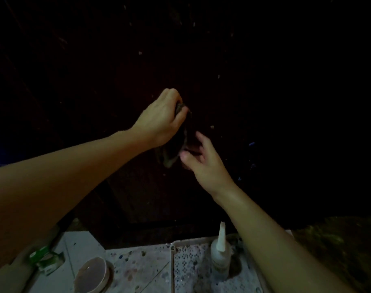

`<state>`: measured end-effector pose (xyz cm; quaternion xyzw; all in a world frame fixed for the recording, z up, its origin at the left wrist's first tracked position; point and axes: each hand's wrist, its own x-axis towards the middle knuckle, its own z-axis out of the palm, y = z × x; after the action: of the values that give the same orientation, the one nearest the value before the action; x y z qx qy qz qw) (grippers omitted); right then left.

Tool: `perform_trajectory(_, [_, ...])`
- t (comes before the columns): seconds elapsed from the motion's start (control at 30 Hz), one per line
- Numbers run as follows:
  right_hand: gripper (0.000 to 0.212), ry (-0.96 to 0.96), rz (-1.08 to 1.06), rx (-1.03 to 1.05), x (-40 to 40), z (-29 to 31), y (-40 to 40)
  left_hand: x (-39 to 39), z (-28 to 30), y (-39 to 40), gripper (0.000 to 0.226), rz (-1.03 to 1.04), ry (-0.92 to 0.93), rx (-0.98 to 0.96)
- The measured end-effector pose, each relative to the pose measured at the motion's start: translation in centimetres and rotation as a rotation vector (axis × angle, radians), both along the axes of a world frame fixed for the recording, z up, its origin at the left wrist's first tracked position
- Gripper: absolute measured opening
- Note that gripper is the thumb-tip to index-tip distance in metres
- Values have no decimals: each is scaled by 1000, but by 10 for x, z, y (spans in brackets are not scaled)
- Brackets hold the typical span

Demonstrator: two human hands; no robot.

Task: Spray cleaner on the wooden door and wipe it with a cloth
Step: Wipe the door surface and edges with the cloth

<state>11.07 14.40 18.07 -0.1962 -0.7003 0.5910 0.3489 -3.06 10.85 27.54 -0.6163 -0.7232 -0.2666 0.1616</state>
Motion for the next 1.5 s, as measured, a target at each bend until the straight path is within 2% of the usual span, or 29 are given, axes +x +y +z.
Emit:
perform_trajectory(0.13, [48,90,-66,46,-19,71,0,19,46,5,17,-115,-281,22])
perform_trajectory(0.2, [38,128,-143,46,-21,99,2,21,77,3,22,-155,-323,35])
perform_trajectory(0.3, [26,191,-243,-6,-20,147,6,12,138,-7,25,-131,-148,187])
perform_trajectory(0.43, [13,195,-359,61,-17,244,11,-10,247,-12,26,49,153,442])
perform_trajectory(0.5, [13,216,-392,134,-19,312,15,-22,311,-11,27,113,302,525])
perform_trajectory(0.53, [21,227,-413,184,-21,347,19,-28,345,-8,27,136,372,550])
perform_trajectory(0.6, [47,212,-480,292,-24,422,25,-41,413,-5,27,188,459,577])
perform_trajectory(0.63, [48,209,-513,327,-25,459,28,-47,447,-4,28,213,482,583])
perform_trajectory(0.73, [40,274,-569,399,-25,566,38,-62,540,-1,28,258,576,570])
perform_trajectory(0.83, [41,320,-574,416,-28,666,47,-70,625,3,33,238,713,542])
perform_trajectory(0.9, [40,351,-571,416,-33,725,50,-72,679,5,38,219,757,557])
perform_trajectory(1.03, [23,479,-570,492,-47,823,46,-81,773,2,54,180,838,547])
perform_trajectory(1.17, [23,543,-594,620,-60,886,39,-100,839,-17,72,181,901,555])
perform_trajectory(1.4, [33,608,-799,915,-85,941,28,-128,890,-39,66,226,862,669])
perform_trajectory(1.5, [28,620,-879,1129,-104,965,21,-134,909,-42,68,272,801,732])
